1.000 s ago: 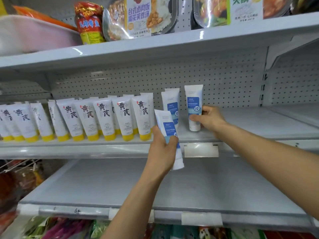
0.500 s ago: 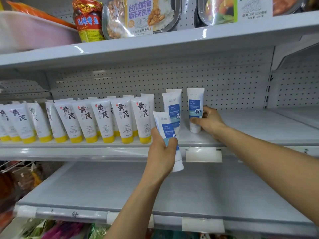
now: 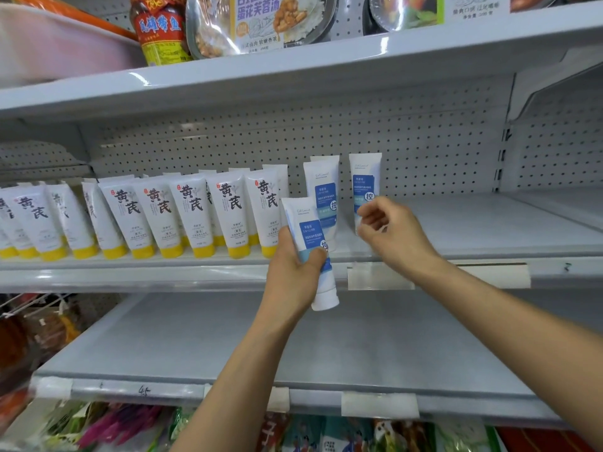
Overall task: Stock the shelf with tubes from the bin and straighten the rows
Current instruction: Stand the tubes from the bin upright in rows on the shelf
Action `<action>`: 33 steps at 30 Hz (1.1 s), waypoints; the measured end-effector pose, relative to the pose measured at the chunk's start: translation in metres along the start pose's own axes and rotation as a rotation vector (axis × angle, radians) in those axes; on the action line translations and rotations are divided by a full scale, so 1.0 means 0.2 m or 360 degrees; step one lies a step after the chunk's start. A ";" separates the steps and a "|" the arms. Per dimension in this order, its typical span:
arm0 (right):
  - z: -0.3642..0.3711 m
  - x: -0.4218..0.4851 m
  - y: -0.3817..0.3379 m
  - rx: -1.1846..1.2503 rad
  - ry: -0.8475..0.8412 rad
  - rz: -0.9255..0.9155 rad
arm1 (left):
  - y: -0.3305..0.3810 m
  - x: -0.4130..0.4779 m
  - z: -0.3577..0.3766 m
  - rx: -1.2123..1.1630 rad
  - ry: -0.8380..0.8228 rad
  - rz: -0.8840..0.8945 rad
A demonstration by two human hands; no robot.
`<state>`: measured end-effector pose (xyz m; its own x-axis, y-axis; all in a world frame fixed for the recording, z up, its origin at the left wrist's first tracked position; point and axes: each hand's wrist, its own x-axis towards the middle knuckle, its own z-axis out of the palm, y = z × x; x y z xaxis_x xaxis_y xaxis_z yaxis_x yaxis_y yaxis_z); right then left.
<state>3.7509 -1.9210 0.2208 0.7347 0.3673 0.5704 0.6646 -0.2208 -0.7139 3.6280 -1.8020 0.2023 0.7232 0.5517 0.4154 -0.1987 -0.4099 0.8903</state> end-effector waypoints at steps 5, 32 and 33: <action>0.03 -0.19 -0.10 -0.0038 -0.0591 0.0165 | 0.00 0.00 -0.01 0.0006 0.0050 0.0032; -0.02 0.07 -0.01 -0.0153 -0.0216 0.0340 | -0.05 -0.06 -0.01 0.1075 -0.0071 0.0399; -0.01 0.08 0.00 -0.0160 -0.0230 0.0353 | -0.05 -0.06 -0.01 0.1078 -0.0085 0.0388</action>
<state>3.7623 -1.9178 0.2312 0.8414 0.4235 0.3357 0.5053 -0.3961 -0.7667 3.6196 -1.8035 0.1881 0.7452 0.3580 0.5626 0.0825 -0.8867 0.4550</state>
